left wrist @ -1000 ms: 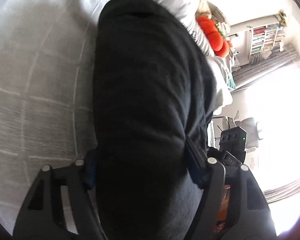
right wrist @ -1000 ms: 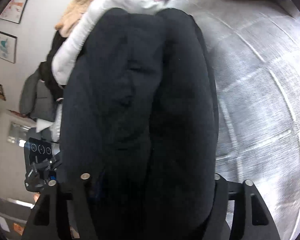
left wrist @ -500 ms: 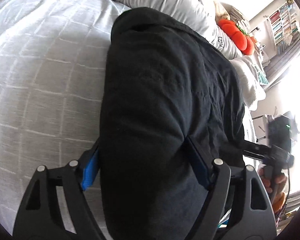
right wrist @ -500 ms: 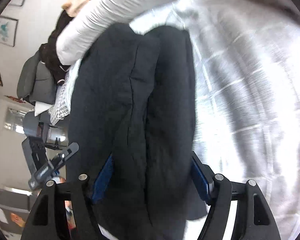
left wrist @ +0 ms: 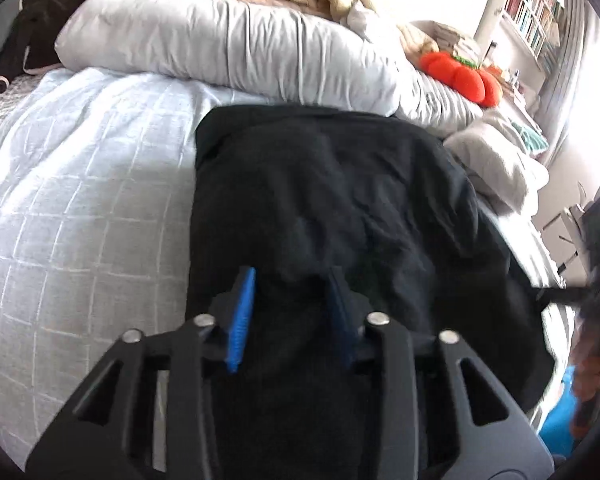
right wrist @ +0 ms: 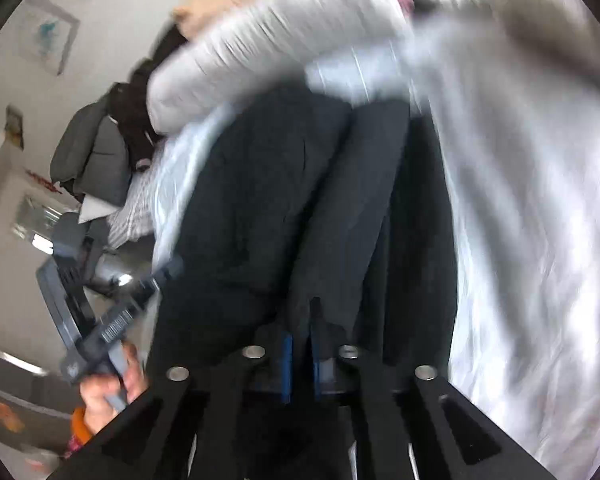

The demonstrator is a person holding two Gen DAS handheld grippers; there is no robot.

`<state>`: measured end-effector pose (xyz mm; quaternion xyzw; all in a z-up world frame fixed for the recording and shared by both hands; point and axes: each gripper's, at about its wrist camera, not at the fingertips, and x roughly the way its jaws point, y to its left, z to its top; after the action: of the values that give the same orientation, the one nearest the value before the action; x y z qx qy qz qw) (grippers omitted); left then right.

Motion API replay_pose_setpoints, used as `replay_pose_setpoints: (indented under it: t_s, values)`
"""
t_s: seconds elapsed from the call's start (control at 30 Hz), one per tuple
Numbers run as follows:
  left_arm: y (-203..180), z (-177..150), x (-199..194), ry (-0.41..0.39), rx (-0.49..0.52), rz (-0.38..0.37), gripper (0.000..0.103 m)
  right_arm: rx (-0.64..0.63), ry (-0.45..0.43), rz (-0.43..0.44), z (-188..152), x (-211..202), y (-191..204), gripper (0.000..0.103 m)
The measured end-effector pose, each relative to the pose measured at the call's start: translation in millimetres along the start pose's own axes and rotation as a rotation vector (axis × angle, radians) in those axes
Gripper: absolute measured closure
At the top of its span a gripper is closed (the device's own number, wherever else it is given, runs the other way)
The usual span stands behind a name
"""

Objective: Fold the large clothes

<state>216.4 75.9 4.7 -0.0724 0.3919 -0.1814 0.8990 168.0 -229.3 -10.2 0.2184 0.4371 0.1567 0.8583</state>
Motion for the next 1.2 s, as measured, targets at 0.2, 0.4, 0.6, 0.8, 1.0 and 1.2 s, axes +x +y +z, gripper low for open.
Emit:
replay_pose_setpoints:
  t_s: [0.2,0.4,0.6,0.8,1.0,1.2]
  values:
    - [-43,-9,20,0.018,0.08,-0.161,0.077,0.056,-0.056,-0.181,25,-8,-47,0.093]
    - [-87,-47,55,0.068,0.28,-0.127,0.078,0.007,-0.109,-0.31,29,-12,-26,0.078]
    - [-89,-32,36,0.113,0.258,-0.182,0.078,-0.222,-0.228,-0.222,26,-6,46,0.039]
    - [-85,0,3,-0.018,0.321,-0.053,0.069,-0.267,-0.202,-0.338,14,50,39,0.04]
    - [-61,13,49,-0.001,0.31,0.119,0.064,-0.269,-0.187,-0.453,-6,64,7,0.04]
    - [-63,-23,72,-0.043,0.368,0.172,0.053,-0.181,-0.129,-0.426,-13,74,-20,0.036]
